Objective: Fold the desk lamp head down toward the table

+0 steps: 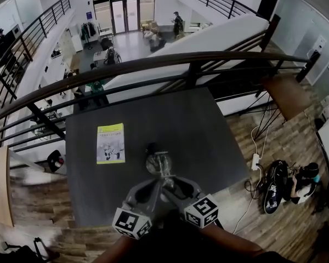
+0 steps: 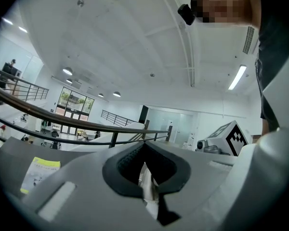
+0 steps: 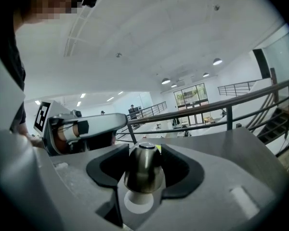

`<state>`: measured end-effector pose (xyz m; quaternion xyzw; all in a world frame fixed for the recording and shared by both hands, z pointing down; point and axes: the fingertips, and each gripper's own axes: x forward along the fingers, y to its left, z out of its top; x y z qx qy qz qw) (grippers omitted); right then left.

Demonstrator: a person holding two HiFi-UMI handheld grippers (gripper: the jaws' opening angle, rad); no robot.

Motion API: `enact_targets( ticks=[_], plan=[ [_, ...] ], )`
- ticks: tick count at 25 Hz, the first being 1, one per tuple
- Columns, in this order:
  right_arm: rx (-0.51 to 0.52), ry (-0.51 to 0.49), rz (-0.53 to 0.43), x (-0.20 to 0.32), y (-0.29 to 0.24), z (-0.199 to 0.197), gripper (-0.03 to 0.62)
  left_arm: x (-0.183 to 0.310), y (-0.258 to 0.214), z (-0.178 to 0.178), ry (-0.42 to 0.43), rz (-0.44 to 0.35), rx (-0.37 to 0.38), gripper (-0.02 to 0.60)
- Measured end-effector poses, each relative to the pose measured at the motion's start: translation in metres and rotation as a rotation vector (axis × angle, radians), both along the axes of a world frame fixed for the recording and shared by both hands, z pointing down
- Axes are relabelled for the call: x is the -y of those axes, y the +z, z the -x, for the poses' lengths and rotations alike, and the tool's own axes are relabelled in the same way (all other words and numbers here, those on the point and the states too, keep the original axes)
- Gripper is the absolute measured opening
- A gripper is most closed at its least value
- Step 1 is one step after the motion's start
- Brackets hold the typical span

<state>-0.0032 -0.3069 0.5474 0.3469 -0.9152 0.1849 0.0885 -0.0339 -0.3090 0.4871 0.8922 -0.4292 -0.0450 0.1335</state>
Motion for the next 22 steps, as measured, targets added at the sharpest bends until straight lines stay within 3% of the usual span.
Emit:
enact_targets(
  ticks=[22],
  plan=[
    [-0.259, 0.035, 0.036, -0.035, 0.102, 0.003, 0.196, -0.049, -0.002, 0.026, 0.006, -0.014, 0.018, 0.002]
  ],
)
